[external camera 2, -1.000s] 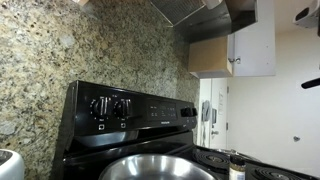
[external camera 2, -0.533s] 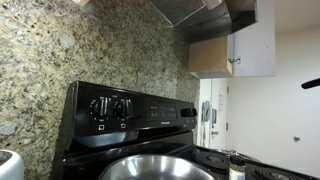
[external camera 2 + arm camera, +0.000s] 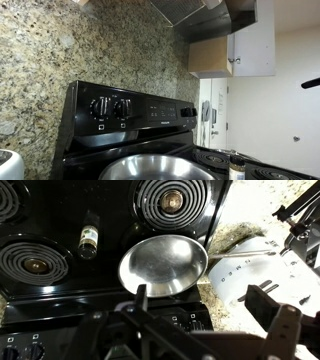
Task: Pick up the spice bottle from the stove, shake it above the pan, then put it back on the stove
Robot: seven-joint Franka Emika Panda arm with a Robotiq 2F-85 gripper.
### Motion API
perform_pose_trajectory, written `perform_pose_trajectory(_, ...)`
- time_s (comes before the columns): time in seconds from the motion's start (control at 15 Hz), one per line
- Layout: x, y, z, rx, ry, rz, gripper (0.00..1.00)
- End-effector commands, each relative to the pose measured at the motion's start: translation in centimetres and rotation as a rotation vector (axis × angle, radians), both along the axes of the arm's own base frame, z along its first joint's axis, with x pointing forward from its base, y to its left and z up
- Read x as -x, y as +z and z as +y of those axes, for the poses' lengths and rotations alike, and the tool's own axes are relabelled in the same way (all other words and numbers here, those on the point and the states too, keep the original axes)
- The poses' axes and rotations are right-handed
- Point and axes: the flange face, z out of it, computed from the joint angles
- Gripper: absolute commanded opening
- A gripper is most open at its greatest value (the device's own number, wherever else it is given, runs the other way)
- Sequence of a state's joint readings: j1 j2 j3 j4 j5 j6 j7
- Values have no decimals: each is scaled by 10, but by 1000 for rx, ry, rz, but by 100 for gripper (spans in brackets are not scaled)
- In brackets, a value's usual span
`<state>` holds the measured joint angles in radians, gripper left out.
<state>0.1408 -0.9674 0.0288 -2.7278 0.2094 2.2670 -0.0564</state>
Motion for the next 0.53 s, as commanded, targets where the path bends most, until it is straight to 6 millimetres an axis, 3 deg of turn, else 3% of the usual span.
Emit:
perform_pose_trajectory(0.0, -2, 0, -3, -1, -22, 7, 100)
perform_pose_trajectory(0.2, -11, 2, 1, -8, -2, -56, 100)
perform_pose_trajectory(0.47, -18, 22, 29, -115, 28, -318, 100)
